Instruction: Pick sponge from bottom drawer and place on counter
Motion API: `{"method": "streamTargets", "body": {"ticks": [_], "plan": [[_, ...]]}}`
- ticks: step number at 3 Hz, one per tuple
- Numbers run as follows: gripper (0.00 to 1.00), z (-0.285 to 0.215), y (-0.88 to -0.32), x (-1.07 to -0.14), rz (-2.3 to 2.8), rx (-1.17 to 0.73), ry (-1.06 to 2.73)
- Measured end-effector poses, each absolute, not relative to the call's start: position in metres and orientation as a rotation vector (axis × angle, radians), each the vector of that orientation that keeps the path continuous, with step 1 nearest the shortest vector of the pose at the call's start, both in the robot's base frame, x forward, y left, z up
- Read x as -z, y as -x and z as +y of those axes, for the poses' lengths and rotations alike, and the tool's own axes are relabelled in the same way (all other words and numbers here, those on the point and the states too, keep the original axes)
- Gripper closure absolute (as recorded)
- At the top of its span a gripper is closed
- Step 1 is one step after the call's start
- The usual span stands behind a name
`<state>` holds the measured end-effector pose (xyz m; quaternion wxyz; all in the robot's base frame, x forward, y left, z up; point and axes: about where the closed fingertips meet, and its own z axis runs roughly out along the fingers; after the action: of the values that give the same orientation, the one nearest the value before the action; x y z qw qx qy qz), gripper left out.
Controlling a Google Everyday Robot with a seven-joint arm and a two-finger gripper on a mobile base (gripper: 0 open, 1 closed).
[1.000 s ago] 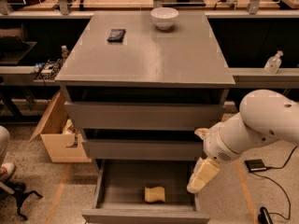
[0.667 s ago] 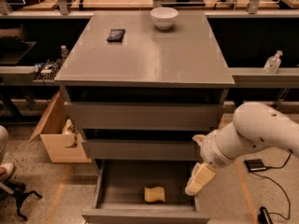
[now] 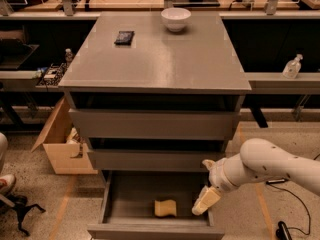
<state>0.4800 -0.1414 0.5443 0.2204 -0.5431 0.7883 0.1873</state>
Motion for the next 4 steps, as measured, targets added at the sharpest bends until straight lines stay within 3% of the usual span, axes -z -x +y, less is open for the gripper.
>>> {"method": "streamTargets", "body": {"ticks": [2,4], "plan": [[0.0,-0.135,-0.486,-0.425,2.137,-0.699,1.261],[0.0,-0.133,-0.488,-0.403,2.13,-0.706,1.289]]}}
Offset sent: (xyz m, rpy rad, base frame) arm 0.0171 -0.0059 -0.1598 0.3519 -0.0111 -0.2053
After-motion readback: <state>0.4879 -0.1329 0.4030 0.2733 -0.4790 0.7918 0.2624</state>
